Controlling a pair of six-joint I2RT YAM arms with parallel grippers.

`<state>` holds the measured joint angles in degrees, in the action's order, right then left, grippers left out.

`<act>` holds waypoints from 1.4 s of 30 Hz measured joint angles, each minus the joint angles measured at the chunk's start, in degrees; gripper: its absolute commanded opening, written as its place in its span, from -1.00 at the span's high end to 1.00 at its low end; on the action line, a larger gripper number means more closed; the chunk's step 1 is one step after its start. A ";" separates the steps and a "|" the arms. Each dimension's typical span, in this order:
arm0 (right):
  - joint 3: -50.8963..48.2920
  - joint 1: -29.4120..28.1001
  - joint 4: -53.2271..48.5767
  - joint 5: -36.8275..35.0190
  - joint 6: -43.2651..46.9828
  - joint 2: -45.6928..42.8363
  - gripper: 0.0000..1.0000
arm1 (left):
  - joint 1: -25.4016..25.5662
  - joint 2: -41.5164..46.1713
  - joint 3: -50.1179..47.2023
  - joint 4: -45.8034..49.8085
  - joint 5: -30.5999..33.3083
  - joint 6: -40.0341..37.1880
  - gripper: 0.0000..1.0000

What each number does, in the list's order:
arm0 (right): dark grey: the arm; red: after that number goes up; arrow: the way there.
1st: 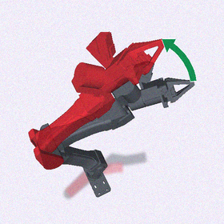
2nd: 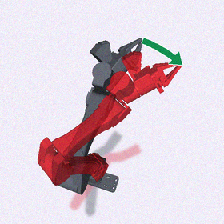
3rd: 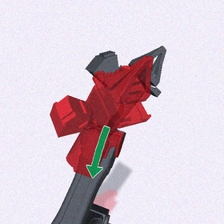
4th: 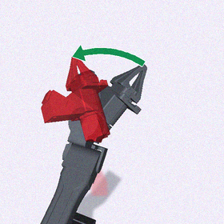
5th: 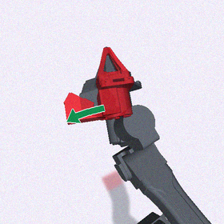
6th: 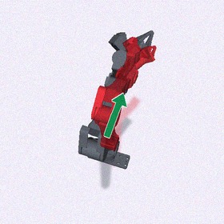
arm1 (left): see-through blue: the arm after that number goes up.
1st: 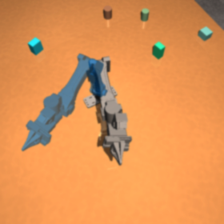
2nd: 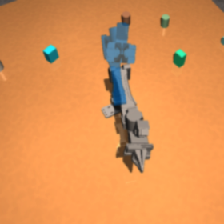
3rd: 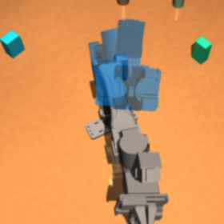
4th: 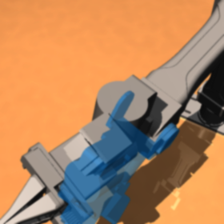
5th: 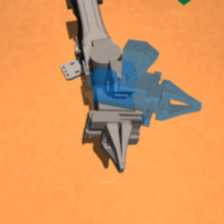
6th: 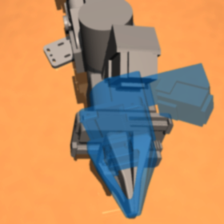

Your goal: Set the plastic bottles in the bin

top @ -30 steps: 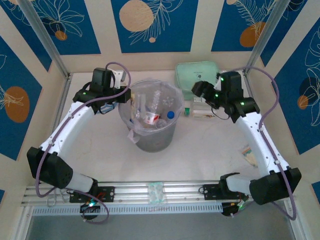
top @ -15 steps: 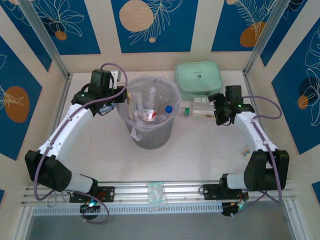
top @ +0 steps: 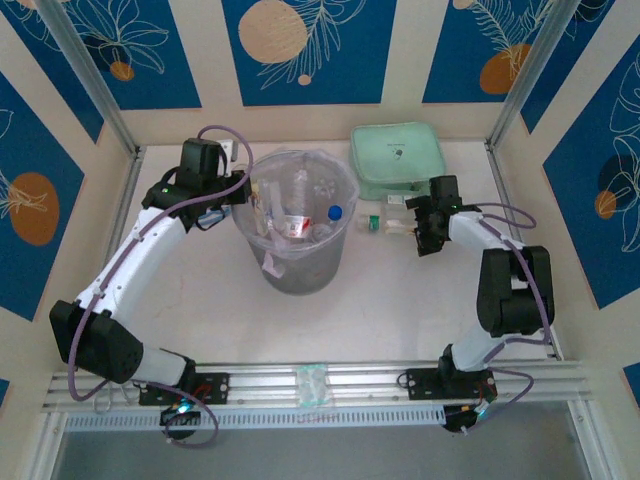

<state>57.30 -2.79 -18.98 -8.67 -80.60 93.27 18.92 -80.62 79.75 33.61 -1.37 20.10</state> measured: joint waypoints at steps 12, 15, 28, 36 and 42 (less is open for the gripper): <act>-0.17 1.14 2.69 -2.71 0.28 3.74 -0.87 | -0.17 0.00 -0.15 -0.17 0.09 0.00 0.99; -0.17 1.36 2.73 -2.47 0.96 4.83 -0.75 | -0.20 0.00 -0.20 -0.20 0.07 0.00 1.00; -4.72 5.16 0.79 -0.11 6.58 -5.79 -0.18 | -0.33 0.00 -0.44 -0.57 0.39 -0.68 1.00; -5.68 7.02 -4.90 0.52 13.70 -23.45 0.07 | -0.37 0.11 -0.79 -1.20 0.59 -0.96 1.00; -4.66 6.82 -11.78 1.53 18.49 -30.93 0.16 | -0.42 0.22 -0.94 -1.29 0.59 -1.05 1.00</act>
<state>52.64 4.03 -30.76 -7.14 -62.11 62.35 18.50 -80.40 78.81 32.32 -0.78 19.05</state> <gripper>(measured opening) 0.639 0.155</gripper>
